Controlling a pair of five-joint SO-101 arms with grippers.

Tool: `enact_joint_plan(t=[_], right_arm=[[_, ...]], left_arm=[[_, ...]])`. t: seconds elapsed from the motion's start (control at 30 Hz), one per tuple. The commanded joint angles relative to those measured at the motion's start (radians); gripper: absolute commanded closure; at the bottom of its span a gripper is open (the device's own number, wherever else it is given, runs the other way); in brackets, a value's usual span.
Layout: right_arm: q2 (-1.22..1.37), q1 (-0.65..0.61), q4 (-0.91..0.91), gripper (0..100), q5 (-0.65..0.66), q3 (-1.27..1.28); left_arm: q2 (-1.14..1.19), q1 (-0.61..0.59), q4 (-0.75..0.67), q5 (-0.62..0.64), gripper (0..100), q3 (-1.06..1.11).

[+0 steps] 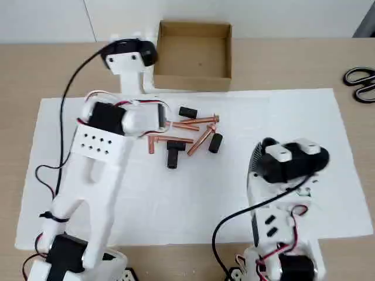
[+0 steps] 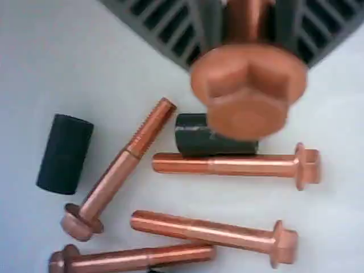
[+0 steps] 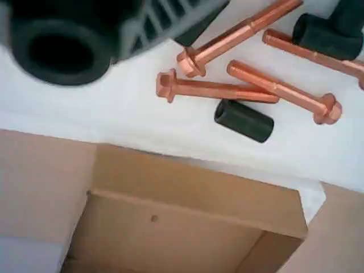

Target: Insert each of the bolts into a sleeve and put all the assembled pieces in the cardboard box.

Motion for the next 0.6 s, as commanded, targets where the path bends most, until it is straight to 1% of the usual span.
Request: enact_joint_plan(t=[0.0,0.1,0.17,0.4,0.47,0.57], right_arm=[[-0.012,-0.015,-0.145,99.5,0.023,0.107],[-0.012,-0.081,-0.246,99.5,0.020,0.215],[-0.012,-0.130,-0.317,99.5,-0.015,0.272],[-0.012,-0.228,-0.427,99.5,-0.275,0.373],[-0.012,-0.252,-0.449,99.5,-0.295,0.399],[-0.012,-0.285,-0.479,99.5,-0.293,0.433]], left_arm=[[-0.008,0.055,-0.041,0.006,99,-0.045],[-0.012,0.092,-0.066,0.006,99,-0.045],[-0.015,0.104,-0.089,0.006,99,-0.050],[-0.017,0.092,-0.193,0.005,99,-0.051],[-0.025,0.086,-0.241,0.000,99,-0.085],[-0.109,0.072,-0.242,-0.032,99,-0.173]])
